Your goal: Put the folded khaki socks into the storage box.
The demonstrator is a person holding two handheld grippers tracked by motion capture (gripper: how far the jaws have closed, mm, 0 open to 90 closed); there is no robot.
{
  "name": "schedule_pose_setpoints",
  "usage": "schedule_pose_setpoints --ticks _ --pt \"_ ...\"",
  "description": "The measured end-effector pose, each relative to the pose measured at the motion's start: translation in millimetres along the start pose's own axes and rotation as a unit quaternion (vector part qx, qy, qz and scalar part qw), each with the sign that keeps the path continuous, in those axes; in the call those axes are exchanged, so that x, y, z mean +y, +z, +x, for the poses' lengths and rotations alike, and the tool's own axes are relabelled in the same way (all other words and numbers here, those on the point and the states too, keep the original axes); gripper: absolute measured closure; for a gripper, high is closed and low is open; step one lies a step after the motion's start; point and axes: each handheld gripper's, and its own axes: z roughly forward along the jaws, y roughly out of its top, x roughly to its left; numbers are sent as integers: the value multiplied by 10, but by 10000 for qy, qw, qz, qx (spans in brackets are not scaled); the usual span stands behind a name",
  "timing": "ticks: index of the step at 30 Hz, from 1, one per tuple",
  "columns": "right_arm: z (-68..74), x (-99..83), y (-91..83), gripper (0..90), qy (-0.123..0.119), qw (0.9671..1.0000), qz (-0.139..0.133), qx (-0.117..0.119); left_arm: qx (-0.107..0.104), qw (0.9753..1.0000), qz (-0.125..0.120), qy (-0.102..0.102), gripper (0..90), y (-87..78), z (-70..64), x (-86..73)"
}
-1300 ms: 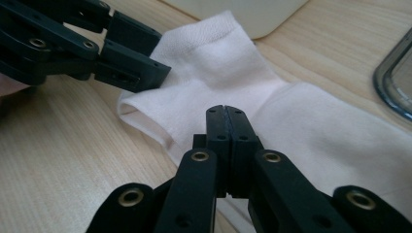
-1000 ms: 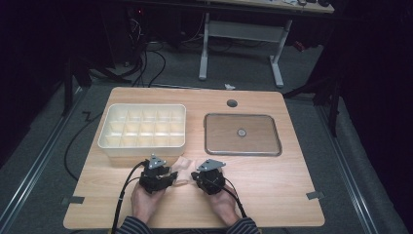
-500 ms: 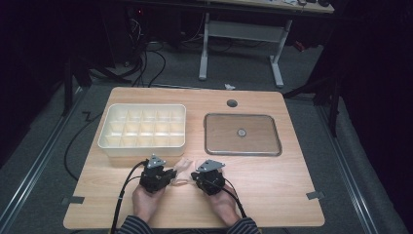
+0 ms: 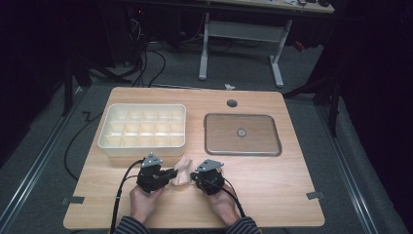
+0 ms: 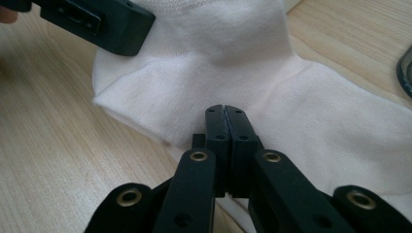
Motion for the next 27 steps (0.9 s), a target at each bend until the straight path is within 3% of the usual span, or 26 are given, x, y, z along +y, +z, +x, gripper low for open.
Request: schedule_pose_setpoints --ticks 12,20,27 --pt "54 50 48 895 4 9998 33 200 -307 9992 -237 122 847 -56 -52 82" --pt "145 102 101 895 -69 9993 81 372 -469 9982 -358 55 851 -73 -48 94" --pt "189 131 147 860 11 9978 55 656 -475 9981 -378 57 853 -94 -41 74"
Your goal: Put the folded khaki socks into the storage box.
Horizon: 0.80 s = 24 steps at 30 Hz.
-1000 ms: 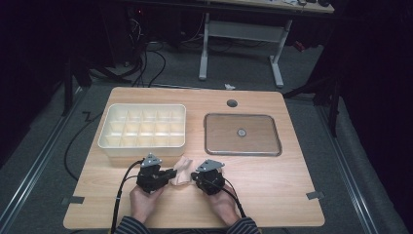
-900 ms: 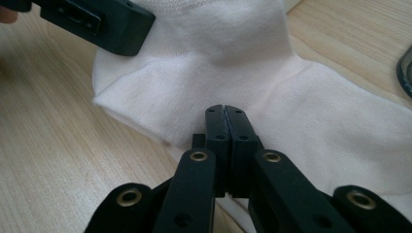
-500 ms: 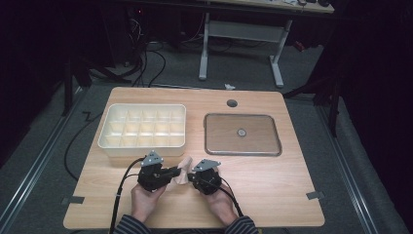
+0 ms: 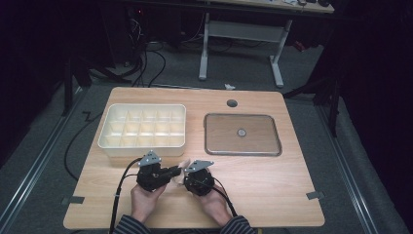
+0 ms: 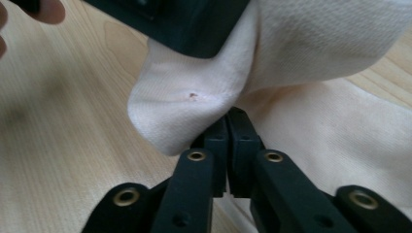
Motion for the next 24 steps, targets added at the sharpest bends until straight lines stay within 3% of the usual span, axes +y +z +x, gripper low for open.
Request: schedule_pose_setpoints --ticks 2,7,12,15,18,24 --pt "-15 2 -32 785 71 10000 -2 -9 72 10000 18 -44 854 -14 11 -2" --pt "-57 0 -237 740 95 9992 -279 -282 221 9997 87 29 854 -66 -8 9" --pt "-174 -45 -463 673 202 9950 -526 -827 322 9993 136 113 854 -101 -37 13" --pt "-270 -105 -564 629 324 9906 -639 -1161 362 9992 138 131 852 -100 -53 18" --pt "-340 -162 -617 621 488 9888 -660 -1245 382 9991 122 157 852 -91 -67 23" --pt "-394 -243 -589 647 592 9892 -486 -1249 444 9987 119 203 850 -84 -101 30"
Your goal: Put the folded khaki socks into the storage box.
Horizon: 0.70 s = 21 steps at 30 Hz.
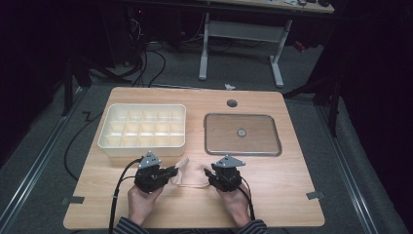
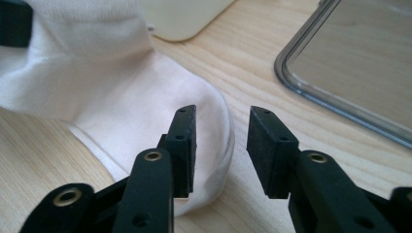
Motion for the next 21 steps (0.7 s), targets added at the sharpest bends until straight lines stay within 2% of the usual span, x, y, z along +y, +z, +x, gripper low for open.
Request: schedule_pose_setpoints --ticks 5,9,11,21 --pt "4 -39 82 749 52 9997 235 58 -7 10000 41 84 849 18 -36 2" --pt "12 -54 124 818 4 9996 260 115 -25 9998 59 168 849 24 -69 10" --pt "24 -52 139 837 -35 9996 235 170 -66 9998 80 181 846 31 -76 8" --pt "94 -33 192 853 -24 9989 195 422 10 9995 184 243 845 66 -98 -3"
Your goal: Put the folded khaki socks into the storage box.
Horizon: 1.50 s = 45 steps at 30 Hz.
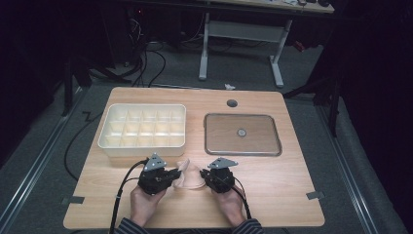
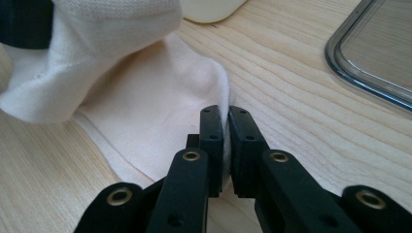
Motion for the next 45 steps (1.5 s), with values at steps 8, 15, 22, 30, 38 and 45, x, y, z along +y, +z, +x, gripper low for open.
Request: schedule_pose_setpoints --ticks 8,15,22,30,38,45 --pt "8 3 22 853 -2 10000 6 69 -51 10000 78 11 844 95 -32 -17" --pt "3 1 29 853 -7 10000 31 84 -87 9999 126 25 843 152 -39 -17" --pt "-3 -7 39 853 -26 10000 -4 95 -84 9997 198 70 844 203 -63 -44" --pt "-17 -21 45 853 -8 9999 12 119 -82 9996 264 53 843 266 -74 -62" --pt "-4 -23 55 852 -17 9999 11 125 -74 9995 310 60 831 312 -91 -74" --pt "2 -25 61 853 -33 9999 20 105 -98 9992 375 22 853 351 -76 -82"
